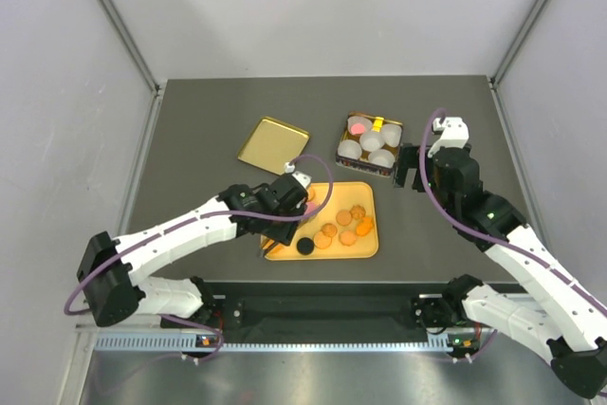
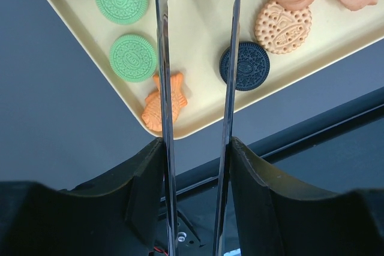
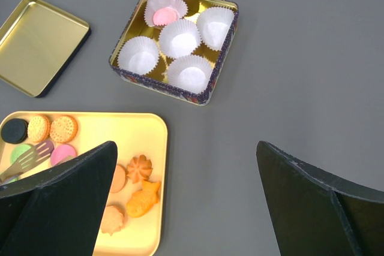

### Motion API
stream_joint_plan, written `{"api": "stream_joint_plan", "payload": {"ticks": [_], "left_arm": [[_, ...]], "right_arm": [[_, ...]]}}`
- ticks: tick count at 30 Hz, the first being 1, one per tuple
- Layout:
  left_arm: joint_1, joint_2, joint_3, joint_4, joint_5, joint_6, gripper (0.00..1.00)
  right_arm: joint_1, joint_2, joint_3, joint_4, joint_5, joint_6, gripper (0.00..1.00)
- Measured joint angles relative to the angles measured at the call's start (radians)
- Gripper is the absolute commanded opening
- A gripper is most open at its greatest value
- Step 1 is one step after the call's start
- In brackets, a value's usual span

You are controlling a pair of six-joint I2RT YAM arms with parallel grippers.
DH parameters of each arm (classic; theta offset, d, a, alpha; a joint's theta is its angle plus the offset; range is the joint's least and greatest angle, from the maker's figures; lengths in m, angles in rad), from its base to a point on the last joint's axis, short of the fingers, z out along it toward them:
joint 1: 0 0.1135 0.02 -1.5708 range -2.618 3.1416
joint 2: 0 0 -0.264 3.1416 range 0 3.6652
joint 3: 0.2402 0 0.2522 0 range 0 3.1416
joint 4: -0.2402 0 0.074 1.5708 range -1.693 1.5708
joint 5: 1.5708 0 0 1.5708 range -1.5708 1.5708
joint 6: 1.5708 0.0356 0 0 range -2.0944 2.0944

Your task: Pack the cookies

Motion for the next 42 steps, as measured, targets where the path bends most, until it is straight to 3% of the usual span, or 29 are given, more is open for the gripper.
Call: {"api": "stream_joint_plan", "payload": {"ticks": [14, 32, 42], "left_arm": [[-0.026, 0.043, 0.050, -0.028, -0.031, 0.001, 0.39], [-0.029, 0.052, 0.140, -0.041, -0.002, 0.001, 0.38], [-0.029, 0.115, 0.280, 0.027, -0.020, 0.013, 0.38]], "right_arm": [[0.000, -0.019, -0.006, 0.000, 0.000, 0.000, 1.00], [0.000, -0.019, -0.006, 0.000, 0.000, 0.000, 1.00], [0.000, -0.019, -0.006, 0.000, 0.000, 0.000, 1.00]]}}
